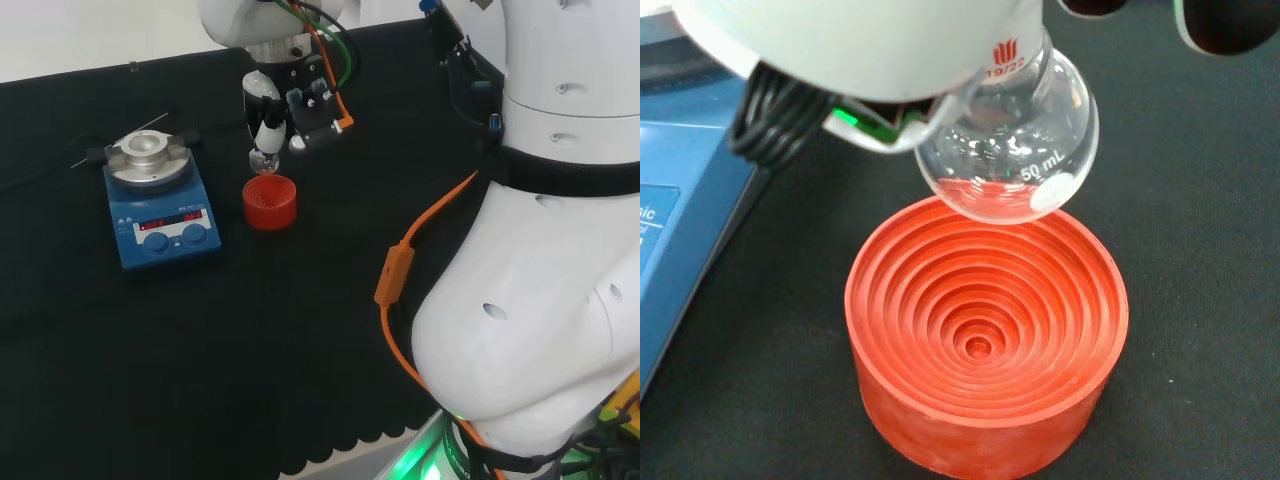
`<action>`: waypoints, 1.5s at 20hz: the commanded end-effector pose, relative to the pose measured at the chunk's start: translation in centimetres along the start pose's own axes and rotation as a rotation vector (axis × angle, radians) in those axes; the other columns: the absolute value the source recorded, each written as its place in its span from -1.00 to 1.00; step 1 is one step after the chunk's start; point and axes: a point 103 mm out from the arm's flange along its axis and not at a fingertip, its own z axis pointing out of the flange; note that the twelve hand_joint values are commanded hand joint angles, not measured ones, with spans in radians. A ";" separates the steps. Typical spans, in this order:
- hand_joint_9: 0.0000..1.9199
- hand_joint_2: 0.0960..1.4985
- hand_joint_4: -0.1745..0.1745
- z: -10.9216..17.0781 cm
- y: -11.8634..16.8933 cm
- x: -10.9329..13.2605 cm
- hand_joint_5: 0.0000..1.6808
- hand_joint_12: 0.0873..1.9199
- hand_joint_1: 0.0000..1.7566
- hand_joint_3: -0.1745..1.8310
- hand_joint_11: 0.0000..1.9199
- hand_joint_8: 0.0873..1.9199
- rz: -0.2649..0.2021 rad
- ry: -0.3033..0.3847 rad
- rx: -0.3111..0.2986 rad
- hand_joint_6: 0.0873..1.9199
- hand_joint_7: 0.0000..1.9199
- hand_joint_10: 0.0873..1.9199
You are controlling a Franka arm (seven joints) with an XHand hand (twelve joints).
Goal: Place the round-bottom flask on the heater.
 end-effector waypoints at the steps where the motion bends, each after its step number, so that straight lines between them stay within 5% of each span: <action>1: 0.84 -0.43 -1.00 -0.3 -0.1 0.1 0.60 -0.23 0.38 0.07 0.79 -0.50 0.000 0.001 -0.013 -0.39 0.62 -0.82; 30: 0.88 -0.47 -1.00 -8.6 0.8 4.7 0.63 -0.25 0.38 0.11 0.83 -0.53 -0.149 -0.030 -0.065 -0.40 0.66 -0.85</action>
